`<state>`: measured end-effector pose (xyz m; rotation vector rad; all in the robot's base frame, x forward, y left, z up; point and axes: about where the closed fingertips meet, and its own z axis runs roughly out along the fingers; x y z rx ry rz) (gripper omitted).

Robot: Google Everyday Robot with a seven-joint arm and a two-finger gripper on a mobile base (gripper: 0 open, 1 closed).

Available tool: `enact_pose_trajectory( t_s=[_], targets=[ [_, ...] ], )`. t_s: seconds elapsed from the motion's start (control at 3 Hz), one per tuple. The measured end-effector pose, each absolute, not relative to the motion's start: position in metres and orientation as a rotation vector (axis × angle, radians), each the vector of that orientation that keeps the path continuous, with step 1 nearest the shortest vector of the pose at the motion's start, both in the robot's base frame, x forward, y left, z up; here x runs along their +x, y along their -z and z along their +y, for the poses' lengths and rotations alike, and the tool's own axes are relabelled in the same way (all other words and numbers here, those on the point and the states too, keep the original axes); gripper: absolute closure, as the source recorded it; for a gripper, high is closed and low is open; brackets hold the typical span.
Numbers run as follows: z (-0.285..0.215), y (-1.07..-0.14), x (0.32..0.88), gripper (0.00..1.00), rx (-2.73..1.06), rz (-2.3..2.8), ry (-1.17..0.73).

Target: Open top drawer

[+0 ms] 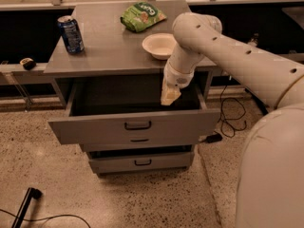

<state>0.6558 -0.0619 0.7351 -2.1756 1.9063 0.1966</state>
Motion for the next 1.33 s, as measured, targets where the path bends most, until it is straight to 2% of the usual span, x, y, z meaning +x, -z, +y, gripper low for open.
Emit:
enact_pose_trajectory(
  t_s=[0.33,1.33],
  targets=[
    [-0.052,-0.708,0.659,1.00,-2.190,1.929,-0.192],
    [-0.045,-0.675,0.639,1.00,-2.260,1.961,-0.257]
  ],
)
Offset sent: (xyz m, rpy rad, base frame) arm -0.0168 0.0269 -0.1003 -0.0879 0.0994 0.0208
